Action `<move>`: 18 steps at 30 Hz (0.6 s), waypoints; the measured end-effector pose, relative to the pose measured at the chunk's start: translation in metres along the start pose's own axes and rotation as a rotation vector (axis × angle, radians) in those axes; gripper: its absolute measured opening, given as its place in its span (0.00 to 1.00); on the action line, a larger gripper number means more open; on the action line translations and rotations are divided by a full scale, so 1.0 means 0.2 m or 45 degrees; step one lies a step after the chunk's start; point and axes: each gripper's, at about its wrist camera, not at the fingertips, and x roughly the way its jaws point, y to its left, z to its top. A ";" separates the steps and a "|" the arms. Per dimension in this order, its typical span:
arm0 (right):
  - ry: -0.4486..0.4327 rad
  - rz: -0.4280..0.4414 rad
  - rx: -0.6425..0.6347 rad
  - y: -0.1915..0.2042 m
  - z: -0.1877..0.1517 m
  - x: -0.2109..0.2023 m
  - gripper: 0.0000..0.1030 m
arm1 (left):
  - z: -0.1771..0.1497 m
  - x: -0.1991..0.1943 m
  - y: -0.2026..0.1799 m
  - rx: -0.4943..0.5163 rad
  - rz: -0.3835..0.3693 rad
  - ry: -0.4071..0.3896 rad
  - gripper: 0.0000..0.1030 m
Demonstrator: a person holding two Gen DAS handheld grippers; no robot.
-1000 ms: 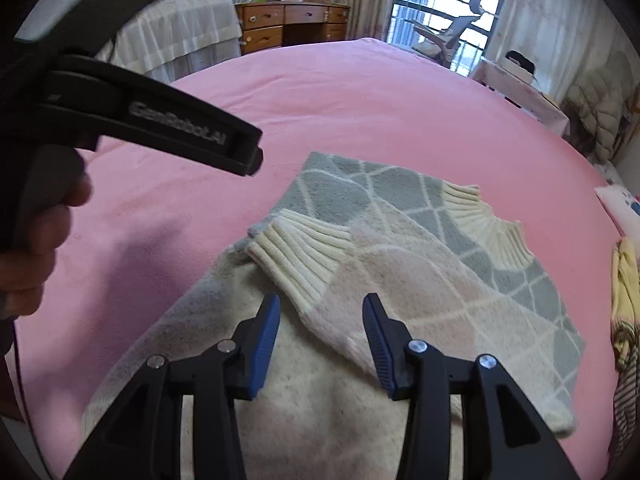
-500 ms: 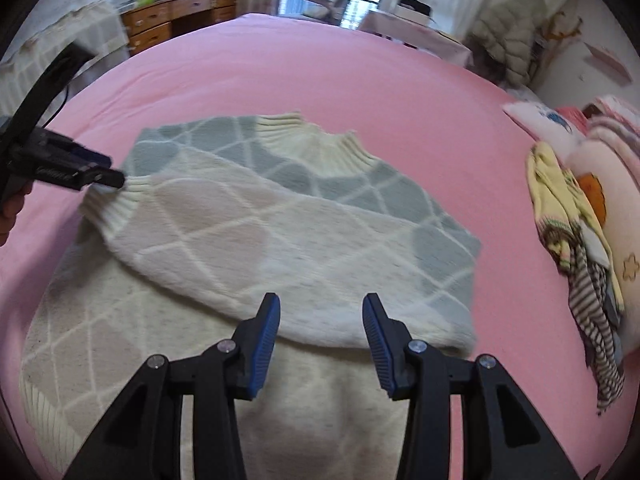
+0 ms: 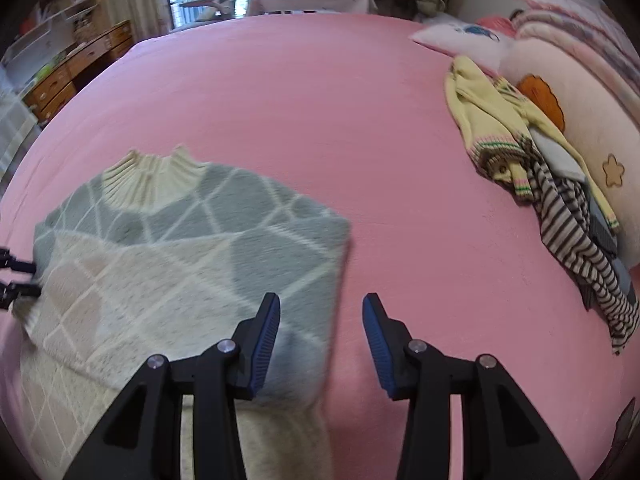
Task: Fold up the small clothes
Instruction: 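Grasp the laid cream cuff ribbing with the left gripper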
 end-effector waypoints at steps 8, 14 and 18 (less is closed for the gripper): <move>0.065 0.013 0.029 -0.08 -0.07 0.05 0.42 | -0.06 -0.05 -0.03 0.034 0.015 0.029 0.38; 0.092 0.048 0.046 -0.06 -0.14 0.08 0.42 | -0.04 -0.06 -0.08 0.077 0.037 0.014 0.23; 0.091 0.055 0.052 -0.07 -0.13 0.09 0.42 | -0.04 -0.02 -0.04 0.034 -0.011 0.083 0.39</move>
